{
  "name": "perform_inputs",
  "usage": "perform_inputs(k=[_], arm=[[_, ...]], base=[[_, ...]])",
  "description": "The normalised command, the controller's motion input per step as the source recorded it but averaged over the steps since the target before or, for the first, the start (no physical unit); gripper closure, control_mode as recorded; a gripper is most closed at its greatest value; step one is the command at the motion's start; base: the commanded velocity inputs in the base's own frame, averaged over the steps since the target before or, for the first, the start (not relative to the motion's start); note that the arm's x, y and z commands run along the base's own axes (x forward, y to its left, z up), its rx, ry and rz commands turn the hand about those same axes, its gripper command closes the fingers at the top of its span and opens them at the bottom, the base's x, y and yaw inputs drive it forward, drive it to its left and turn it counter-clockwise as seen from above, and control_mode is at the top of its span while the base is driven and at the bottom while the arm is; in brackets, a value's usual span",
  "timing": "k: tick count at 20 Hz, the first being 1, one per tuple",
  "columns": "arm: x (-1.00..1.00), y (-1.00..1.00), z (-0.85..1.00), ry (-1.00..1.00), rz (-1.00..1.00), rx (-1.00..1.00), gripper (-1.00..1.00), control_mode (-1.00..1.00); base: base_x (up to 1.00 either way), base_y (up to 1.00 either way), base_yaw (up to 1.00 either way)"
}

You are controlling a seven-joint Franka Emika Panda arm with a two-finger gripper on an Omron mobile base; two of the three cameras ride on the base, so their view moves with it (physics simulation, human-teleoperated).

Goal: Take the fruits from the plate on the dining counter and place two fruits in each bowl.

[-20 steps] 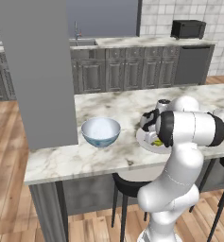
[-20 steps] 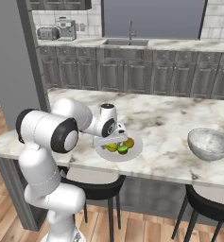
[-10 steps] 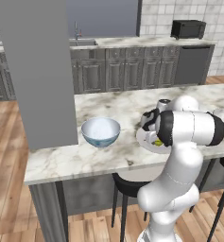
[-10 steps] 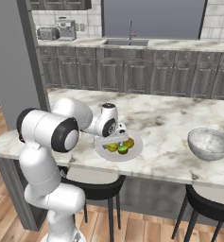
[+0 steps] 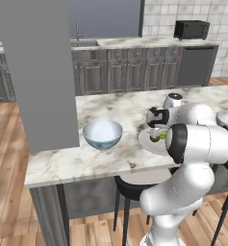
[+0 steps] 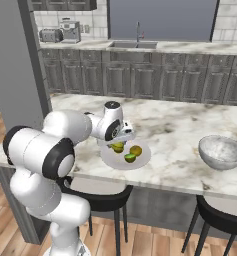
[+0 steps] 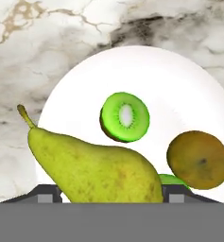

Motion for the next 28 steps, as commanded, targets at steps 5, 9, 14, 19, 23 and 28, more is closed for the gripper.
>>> perform_inputs(k=[5, 9, 14, 19, 23, 28], arm=[[-0.10, 0.38, 0.62, -0.35, 0.00, 0.00, 1.00, -1.00], [0.05, 0.62, 0.54, -0.12, 0.00, 0.00, 1.00, -1.00], [0.11, 0.61, 0.43, -0.03, 0.00, 0.01, 1.00, -1.00], [0.32, 0.62, 0.29, 0.01, 0.00, 0.04, 1.00, -1.00], [0.37, 0.51, 0.30, 0.08, 0.00, 0.13, 1.00, -1.00], [0.20, 0.54, 0.06, 0.05, 0.00, 0.15, 1.00, -1.00]], base=[[0.00, 0.00, 0.00], [0.00, 0.00, 0.00], [0.00, 0.00, 0.00], [0.00, 0.00, 0.00], [0.00, 0.00, 0.00], [0.00, 0.00, 0.00]])
